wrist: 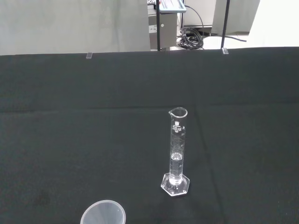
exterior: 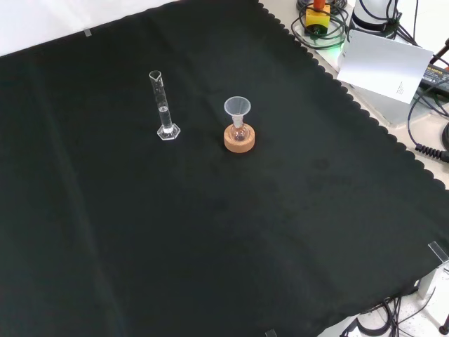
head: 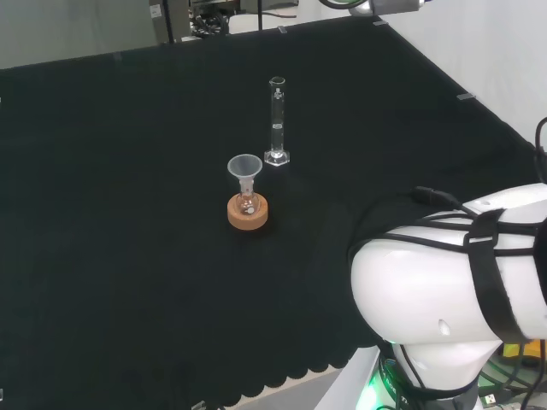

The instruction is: Pick up the graduated cylinder.

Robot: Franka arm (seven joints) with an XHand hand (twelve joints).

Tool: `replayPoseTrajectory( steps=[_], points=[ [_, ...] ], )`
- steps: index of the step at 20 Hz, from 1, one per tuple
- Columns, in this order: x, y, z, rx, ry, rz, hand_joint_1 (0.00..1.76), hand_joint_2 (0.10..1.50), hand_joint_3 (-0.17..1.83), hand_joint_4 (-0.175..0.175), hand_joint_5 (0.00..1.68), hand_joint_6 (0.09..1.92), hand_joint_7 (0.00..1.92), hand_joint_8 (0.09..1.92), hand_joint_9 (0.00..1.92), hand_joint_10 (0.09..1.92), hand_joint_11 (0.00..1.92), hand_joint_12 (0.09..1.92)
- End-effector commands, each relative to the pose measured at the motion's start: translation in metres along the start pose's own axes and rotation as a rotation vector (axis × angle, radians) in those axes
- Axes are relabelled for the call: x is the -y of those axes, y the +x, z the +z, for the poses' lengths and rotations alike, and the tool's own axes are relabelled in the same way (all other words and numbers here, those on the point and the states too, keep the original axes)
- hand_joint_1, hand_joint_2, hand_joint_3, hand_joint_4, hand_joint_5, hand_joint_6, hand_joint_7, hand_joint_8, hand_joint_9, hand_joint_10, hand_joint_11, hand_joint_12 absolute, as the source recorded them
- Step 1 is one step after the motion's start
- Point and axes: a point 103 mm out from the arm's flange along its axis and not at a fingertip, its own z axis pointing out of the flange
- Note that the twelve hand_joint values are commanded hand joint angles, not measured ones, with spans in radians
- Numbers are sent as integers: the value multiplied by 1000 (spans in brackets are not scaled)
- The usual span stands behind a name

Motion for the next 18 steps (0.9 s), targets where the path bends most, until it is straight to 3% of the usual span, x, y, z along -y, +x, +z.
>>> replayPoseTrajectory(
  steps=[1, 7, 14, 18],
  points=[
    [-7, 10, 11, 32, 22, 36, 42, 1374, 29, -27, 246, 87, 0, 380, 402, 87, 0, 1381],
    [-16, 4, 36, 9, 45, 77, 45, 1372, 28, -28, 250, 87, 0, 384, 403, 87, 0, 1382],
    [-44, -23, 73, -58, -17, 94, 103, 1364, 24, -36, 278, 87, 19, 427, 441, 87, 32, 1384],
    [-75, -43, 103, -85, -39, 89, 205, 1337, 11, -49, 311, 87, 63, 518, 475, 105, 78, 1372]
  ],
)
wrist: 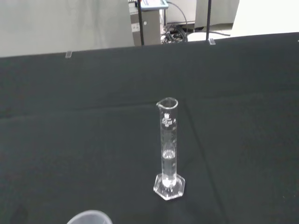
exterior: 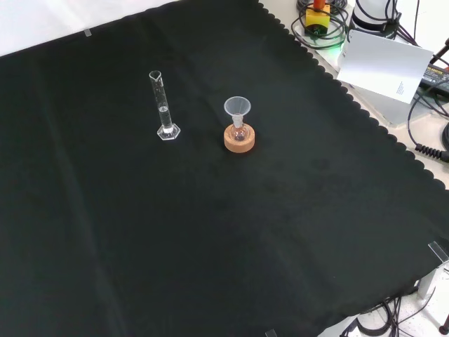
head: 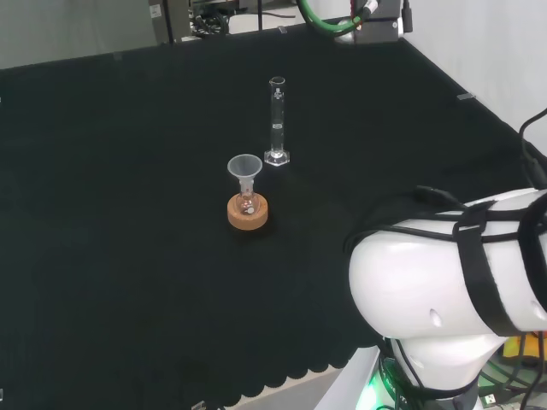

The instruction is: Pick up the graduated cylinder.

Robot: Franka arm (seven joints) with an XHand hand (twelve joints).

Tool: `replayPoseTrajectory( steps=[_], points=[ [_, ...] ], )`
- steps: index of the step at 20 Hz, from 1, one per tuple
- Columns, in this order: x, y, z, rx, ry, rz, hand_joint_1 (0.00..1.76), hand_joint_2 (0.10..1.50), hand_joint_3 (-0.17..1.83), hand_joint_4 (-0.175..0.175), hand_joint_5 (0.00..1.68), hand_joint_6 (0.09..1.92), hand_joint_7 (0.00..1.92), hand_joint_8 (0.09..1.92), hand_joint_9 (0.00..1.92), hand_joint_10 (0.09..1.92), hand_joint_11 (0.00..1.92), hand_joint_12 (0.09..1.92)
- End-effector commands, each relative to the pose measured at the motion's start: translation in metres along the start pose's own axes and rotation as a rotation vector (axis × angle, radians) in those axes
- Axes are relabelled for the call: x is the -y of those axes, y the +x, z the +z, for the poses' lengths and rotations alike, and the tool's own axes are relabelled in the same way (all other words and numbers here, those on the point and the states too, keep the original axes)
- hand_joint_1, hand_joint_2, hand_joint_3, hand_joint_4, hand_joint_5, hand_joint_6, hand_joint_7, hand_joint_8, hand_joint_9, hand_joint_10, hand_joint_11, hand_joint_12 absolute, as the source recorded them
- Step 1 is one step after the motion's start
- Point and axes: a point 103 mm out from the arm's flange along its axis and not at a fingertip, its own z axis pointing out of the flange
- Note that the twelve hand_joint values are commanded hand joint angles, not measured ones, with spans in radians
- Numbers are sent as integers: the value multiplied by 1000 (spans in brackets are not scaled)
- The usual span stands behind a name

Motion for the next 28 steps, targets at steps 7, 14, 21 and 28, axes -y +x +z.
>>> replayPoseTrajectory(
  steps=[7, 14, 21, 28],
  points=[
    [-98, -56, 105, -89, 16, 25, 285, 1303, -4, -57, 335, 87, 70, 610, 291, 606, 95, 1379],
    [-128, -57, 148, -126, 23, 15, 408, 1235, -39, -58, 341, 87, 77, 626, 279, 652, 95, 1380],
    [-141, -64, 174, -124, 75, 14, 428, 1214, -52, -59, 339, 87, 70, 628, 271, 660, 87, 1381],
    [-144, -63, 197, -147, 125, 29, 429, 1210, -56, -58, 327, 87, 53, 625, 266, 665, 87, 1383]
  ],
)
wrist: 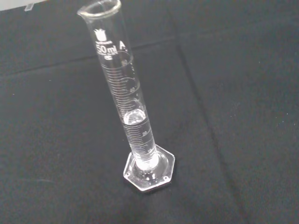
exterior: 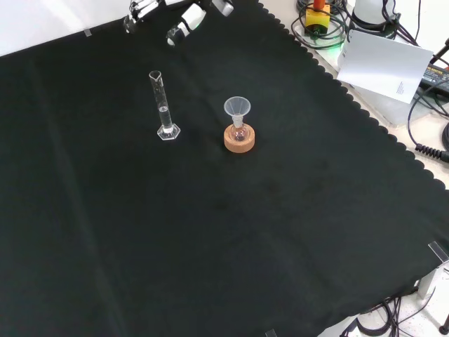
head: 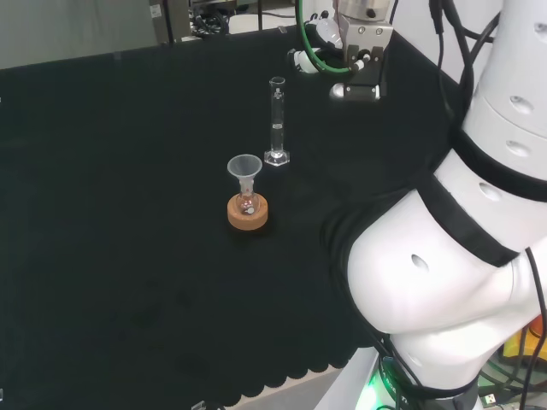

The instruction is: Pick up the graduated cylinder.

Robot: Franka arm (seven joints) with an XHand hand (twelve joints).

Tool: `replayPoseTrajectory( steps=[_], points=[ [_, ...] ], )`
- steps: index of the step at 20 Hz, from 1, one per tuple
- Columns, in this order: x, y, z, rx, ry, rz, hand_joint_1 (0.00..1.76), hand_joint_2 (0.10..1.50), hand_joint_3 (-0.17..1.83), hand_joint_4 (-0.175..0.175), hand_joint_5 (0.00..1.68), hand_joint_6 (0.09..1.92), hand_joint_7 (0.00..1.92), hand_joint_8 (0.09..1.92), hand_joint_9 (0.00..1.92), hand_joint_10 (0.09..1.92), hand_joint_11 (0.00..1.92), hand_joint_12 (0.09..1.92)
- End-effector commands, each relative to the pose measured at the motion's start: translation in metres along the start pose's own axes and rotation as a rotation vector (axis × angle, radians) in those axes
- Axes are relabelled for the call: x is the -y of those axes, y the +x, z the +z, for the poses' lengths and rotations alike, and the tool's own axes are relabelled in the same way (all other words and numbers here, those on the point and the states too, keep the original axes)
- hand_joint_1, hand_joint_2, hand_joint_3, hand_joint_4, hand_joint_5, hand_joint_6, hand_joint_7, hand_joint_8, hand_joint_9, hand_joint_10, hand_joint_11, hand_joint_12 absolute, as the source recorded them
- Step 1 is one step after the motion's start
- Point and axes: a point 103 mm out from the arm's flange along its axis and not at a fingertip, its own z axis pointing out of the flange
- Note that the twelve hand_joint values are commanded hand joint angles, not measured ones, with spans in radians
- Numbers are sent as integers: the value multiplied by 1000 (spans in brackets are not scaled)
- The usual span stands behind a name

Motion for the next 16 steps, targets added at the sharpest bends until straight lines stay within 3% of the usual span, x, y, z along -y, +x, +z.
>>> replayPoseTrajectory(
  steps=[1, 3, 7, 16],
  points=[
    [-9, -3, 16, -54, 16, 14, 430, 1209, -57, -57, 324, 87, 51, 625, 265, 666, 87, 1384],
    [-9, -5, 23, -116, 14, 11, 431, 1205, -59, -57, 317, 87, 46, 625, 264, 668, 89, 1384],
    [-7, -10, 36, -172, 24, -19, 445, 1191, -69, -56, 311, 87, 41, 626, 263, 672, 101, 1386],
    [-8, -18, 57, -179, 56, -8, 454, 1186, -78, -54, 311, 87, 36, 630, 260, 679, 113, 1383]
  ],
)
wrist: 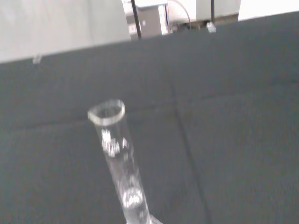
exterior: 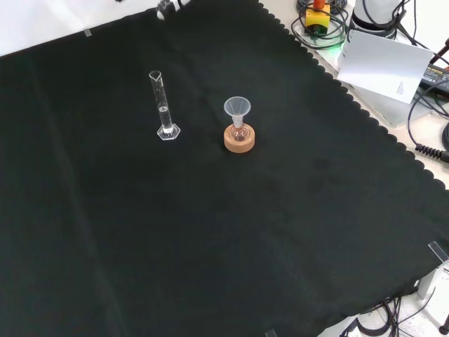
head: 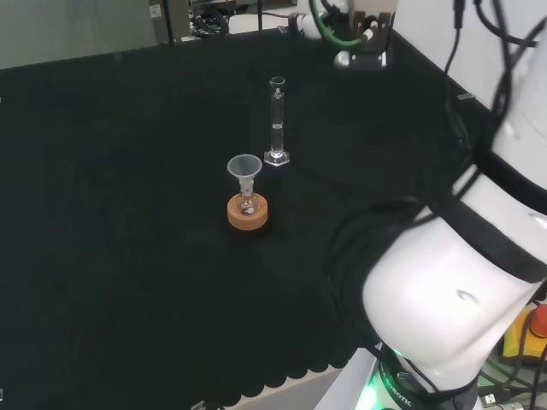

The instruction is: Pick up the graduated cylinder.

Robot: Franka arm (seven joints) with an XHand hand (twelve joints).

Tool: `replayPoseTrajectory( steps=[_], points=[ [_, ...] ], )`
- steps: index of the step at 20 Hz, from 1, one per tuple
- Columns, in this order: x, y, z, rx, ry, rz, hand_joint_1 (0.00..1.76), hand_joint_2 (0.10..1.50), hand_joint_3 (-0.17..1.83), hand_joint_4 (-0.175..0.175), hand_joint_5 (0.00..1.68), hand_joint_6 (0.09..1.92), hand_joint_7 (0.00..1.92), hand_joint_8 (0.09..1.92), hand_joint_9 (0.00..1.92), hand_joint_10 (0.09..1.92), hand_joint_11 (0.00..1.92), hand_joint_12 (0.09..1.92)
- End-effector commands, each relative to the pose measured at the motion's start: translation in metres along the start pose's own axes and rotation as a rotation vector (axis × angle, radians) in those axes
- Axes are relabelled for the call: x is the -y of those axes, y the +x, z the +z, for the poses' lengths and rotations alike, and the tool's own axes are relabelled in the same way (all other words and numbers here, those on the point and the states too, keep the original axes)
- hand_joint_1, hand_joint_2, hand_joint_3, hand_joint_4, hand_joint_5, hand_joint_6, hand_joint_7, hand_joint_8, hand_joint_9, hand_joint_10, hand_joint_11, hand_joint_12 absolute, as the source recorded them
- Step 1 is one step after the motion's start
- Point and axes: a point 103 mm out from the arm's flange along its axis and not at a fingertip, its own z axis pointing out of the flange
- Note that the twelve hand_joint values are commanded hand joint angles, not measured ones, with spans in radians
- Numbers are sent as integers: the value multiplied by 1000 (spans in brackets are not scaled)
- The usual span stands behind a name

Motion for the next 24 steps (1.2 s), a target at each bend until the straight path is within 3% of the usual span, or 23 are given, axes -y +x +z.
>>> replayPoseTrajectory(
  steps=[1, 5, 8, 13, 18, 24],
  points=[
    [15, -17, 128, -200, 194, 24, 455, 1186, -78, -54, 311, 87, 36, 631, 260, 679, 113, 1383],
    [17, -15, 132, -204, 195, 32, 458, 1186, -81, -53, 315, 87, 39, 633, 261, 681, 116, 1382],
    [18, -16, 138, -280, 189, 59, 502, 1176, -89, -57, 352, 87, 63, 645, 283, 690, 132, 1384],
    [21, -18, 152, -357, 192, 18, 622, 1147, -111, -61, 387, 87, 108, 667, 314, 696, 153, 1379],
    [20, -26, 161, -467, 146, -18, 686, 1128, -131, -61, 398, 87, 120, 672, 330, 692, 161, 1374],
    [17, -32, 174, -508, 158, -71, 710, 1133, -174, -59, 405, 87, 127, 668, 344, 668, 162, 1366]
  ],
)
